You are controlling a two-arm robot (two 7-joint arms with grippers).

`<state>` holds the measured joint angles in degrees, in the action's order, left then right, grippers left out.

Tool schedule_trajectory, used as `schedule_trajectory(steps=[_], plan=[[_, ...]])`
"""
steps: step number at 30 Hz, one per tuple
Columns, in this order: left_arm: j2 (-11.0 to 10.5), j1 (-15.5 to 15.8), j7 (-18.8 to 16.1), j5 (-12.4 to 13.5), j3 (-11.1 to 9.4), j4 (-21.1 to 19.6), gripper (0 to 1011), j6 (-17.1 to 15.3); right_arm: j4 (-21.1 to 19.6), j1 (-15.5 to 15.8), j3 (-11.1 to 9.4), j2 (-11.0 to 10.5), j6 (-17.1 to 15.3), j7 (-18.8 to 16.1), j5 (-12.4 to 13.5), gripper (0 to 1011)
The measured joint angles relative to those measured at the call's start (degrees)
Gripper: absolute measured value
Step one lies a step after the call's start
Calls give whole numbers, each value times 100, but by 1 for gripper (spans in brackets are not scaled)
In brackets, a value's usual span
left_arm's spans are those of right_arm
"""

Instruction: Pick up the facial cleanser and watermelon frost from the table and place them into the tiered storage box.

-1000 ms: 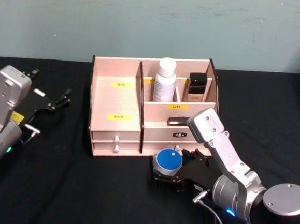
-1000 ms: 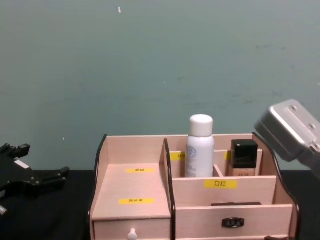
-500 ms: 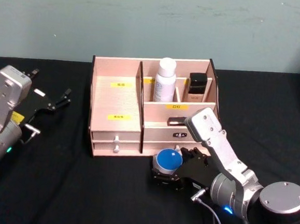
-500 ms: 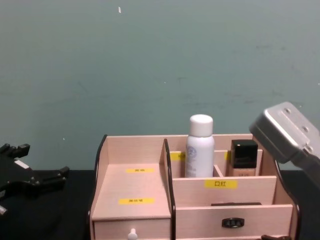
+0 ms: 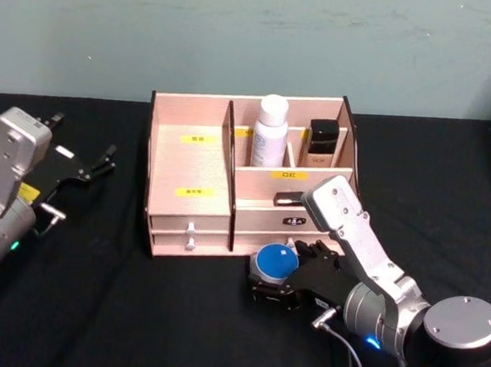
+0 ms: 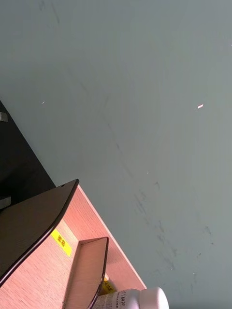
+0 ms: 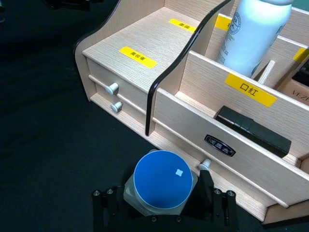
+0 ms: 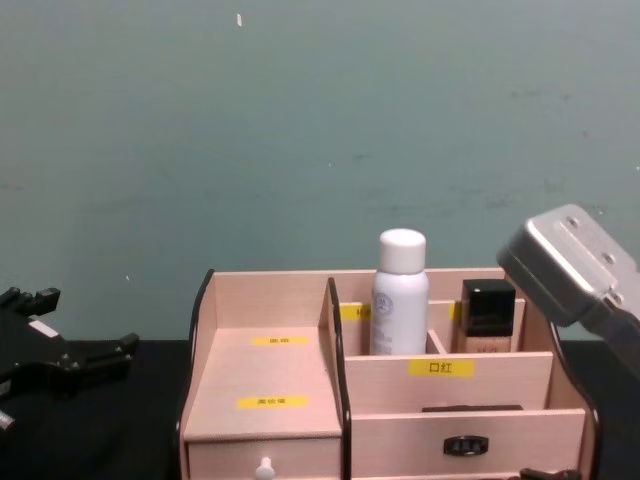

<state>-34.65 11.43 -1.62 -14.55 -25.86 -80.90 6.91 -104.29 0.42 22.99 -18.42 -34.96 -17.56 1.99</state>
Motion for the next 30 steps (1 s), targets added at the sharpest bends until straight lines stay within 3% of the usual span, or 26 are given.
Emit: schedule_trajectory(steps=[6, 11, 30], plan=[[0, 0, 0, 0, 0, 0, 1001, 0, -4, 3, 3, -3, -3, 6, 7, 883], [0, 0, 0, 0, 0, 0, 1001, 0, -9, 5, 5, -5, -5, 9, 13, 728], [0, 0, 0, 0, 0, 0, 1001, 0, -14, 5, 5, -9, -13, 15, 25, 723]])
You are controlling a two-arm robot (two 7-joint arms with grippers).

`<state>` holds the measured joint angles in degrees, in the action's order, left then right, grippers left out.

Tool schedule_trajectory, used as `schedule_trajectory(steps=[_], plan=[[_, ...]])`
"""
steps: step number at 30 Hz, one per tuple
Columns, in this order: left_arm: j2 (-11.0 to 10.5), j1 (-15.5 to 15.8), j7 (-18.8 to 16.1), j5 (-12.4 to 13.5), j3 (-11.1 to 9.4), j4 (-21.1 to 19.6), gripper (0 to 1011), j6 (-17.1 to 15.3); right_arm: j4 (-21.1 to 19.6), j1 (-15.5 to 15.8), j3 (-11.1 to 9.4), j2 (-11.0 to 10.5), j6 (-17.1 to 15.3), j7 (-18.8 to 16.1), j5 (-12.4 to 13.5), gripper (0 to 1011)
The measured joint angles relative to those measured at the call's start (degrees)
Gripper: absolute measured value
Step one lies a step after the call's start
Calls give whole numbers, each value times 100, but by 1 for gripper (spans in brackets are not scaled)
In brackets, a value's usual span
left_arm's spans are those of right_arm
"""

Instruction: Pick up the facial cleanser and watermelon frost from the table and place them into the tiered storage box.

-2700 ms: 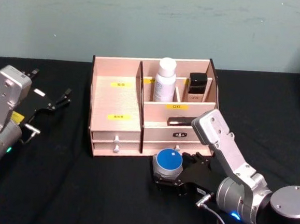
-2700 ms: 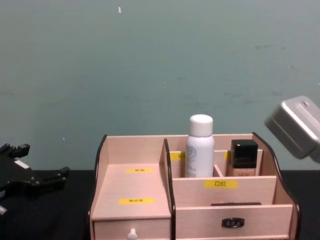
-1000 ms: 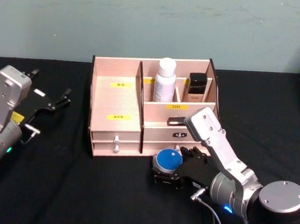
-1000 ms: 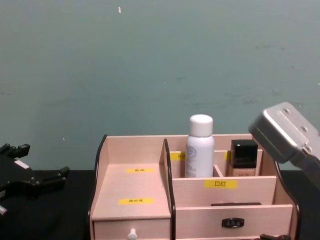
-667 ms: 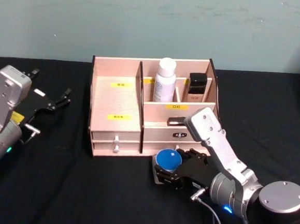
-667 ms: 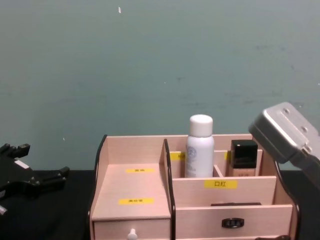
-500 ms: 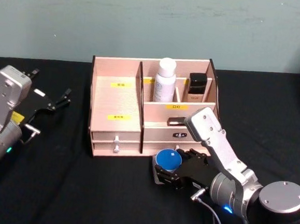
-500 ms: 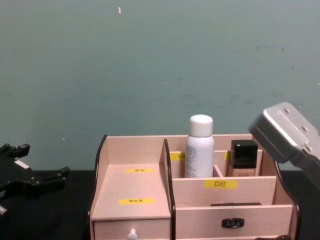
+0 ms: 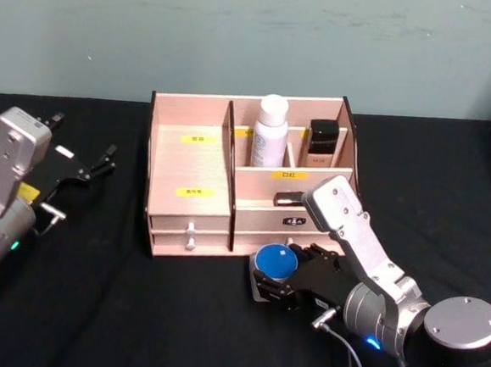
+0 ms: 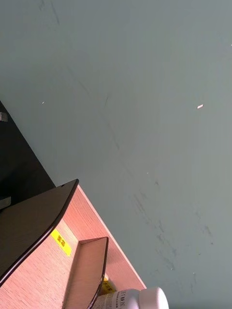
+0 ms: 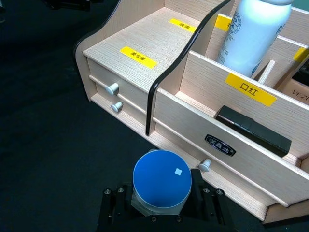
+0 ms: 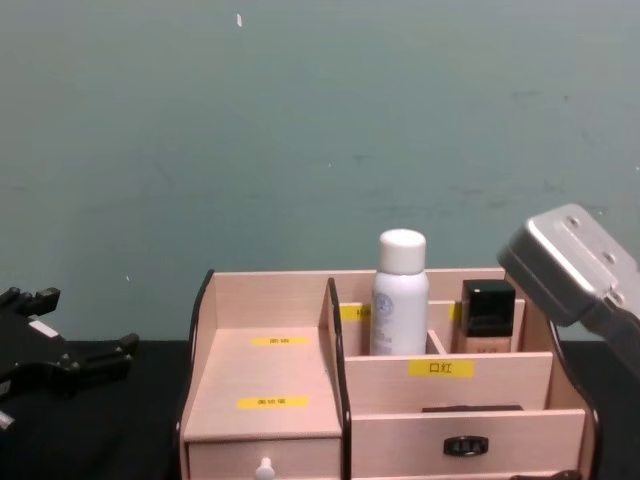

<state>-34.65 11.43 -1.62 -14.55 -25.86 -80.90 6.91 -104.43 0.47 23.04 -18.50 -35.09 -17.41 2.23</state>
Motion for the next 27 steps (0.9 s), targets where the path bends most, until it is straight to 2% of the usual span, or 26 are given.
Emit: schedule_trajectory(steps=[21, 27], plan=[[0, 0, 0, 0, 0, 0, 1001, 0, 0, 0, 0, 0, 1, -1, 0, 723], [0, 0, 0, 0, 0, 0, 1001, 0, 3, 49, -121, 58, 56, -87, 8, 723]])
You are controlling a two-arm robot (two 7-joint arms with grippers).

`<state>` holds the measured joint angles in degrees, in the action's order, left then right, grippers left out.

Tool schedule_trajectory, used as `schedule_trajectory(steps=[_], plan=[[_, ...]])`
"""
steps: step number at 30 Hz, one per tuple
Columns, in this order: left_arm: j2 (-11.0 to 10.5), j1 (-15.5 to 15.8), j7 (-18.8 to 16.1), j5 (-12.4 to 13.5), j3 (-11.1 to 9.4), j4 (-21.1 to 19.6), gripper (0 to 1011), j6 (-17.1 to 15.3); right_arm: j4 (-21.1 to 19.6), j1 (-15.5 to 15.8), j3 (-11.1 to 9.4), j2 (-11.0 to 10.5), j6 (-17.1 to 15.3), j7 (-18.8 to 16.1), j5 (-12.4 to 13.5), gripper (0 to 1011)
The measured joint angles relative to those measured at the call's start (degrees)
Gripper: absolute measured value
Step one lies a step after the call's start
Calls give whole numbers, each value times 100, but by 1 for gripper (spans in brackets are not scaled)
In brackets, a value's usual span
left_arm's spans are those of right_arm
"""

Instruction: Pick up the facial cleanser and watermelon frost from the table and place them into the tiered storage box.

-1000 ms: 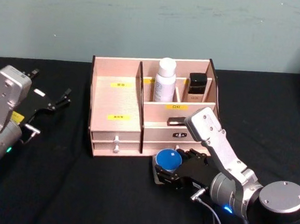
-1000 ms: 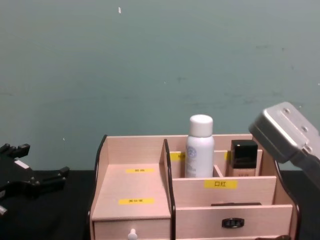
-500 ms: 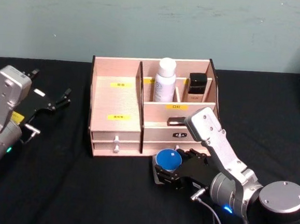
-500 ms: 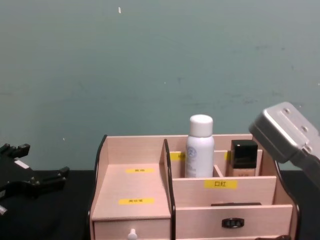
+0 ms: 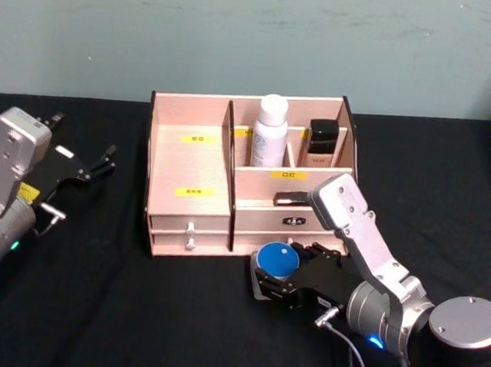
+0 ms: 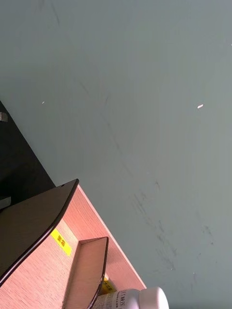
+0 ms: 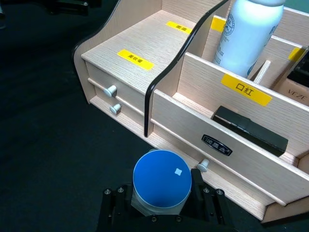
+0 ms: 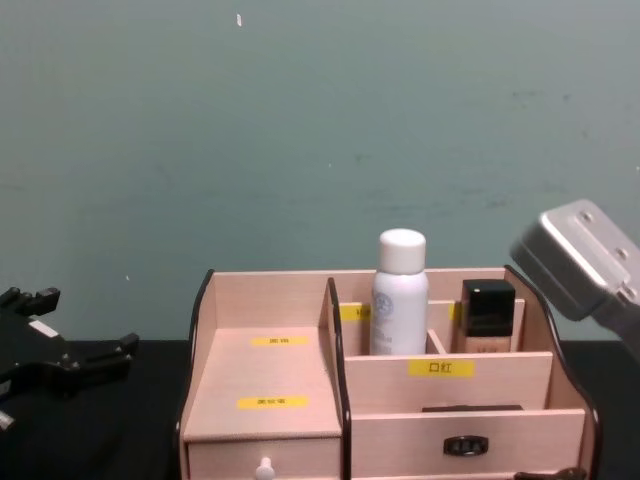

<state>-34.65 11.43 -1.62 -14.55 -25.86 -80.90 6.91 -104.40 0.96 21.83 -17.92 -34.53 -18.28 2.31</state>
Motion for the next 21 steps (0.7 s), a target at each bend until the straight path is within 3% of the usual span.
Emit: schedule_trajectory(steps=[7, 21], plan=[[0, 0, 0, 0, 0, 0, 1001, 0, -85, 30, -61, 15, 16, -126, 0, 723], [0, 0, 0, 0, 0, 0, 1001, 0, -634, 106, -71, -96, -190, -385, 96, 723]])
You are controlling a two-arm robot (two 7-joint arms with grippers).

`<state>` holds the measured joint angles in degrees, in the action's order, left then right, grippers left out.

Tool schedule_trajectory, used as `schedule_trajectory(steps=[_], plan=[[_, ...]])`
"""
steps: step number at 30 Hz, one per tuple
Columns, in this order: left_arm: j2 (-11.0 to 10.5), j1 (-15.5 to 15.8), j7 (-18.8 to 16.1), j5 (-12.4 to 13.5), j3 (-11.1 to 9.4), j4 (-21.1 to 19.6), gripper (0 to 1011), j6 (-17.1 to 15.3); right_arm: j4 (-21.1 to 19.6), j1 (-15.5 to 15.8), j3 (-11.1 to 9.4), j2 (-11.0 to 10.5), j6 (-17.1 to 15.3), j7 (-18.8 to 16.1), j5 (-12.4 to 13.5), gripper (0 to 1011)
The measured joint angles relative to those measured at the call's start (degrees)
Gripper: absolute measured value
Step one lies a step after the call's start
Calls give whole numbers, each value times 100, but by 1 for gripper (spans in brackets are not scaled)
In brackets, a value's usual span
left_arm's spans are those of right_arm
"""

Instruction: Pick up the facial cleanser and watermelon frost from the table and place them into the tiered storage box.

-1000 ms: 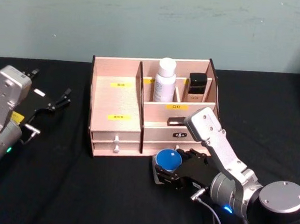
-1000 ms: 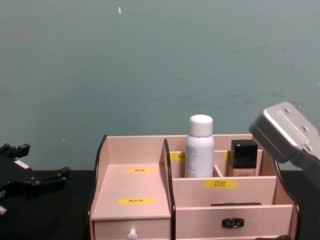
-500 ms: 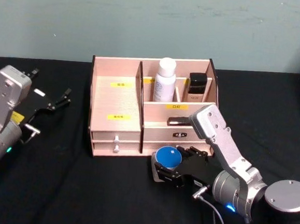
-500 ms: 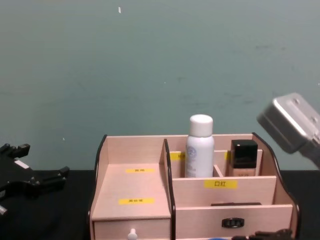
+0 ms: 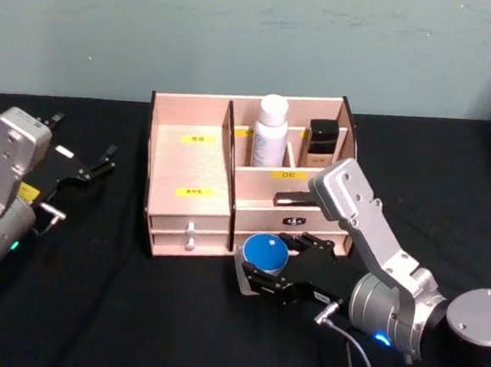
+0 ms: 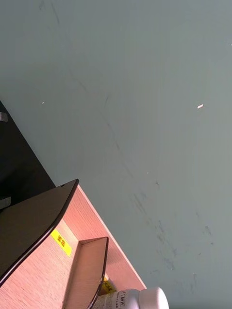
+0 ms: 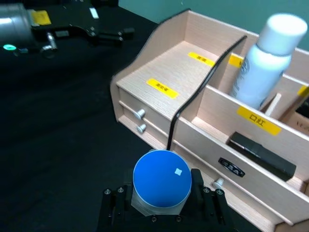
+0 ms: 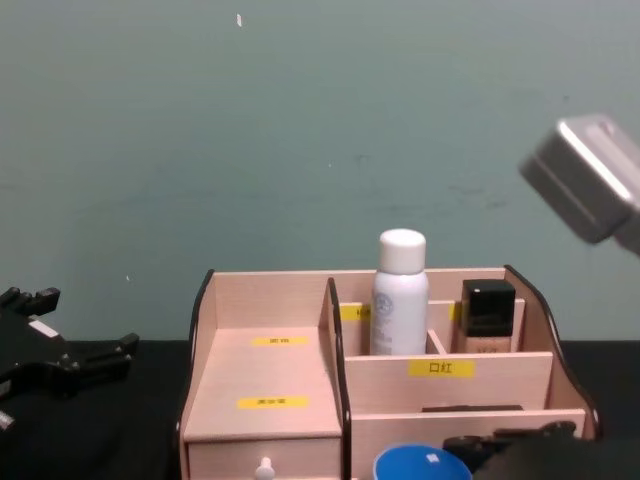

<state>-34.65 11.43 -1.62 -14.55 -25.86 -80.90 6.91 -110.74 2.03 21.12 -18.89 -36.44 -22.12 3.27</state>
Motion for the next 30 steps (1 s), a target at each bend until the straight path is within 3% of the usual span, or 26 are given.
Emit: schedule_trajectory(steps=[16, 30], plan=[[0, 0, 0, 0, 0, 0, 1001, 0, -347, -267, 169, 30, -198, -56, 73, 723], [0, 0, 0, 0, 0, 0, 1001, 0, 186, -938, 449, 472, -295, 39, -91, 723]])
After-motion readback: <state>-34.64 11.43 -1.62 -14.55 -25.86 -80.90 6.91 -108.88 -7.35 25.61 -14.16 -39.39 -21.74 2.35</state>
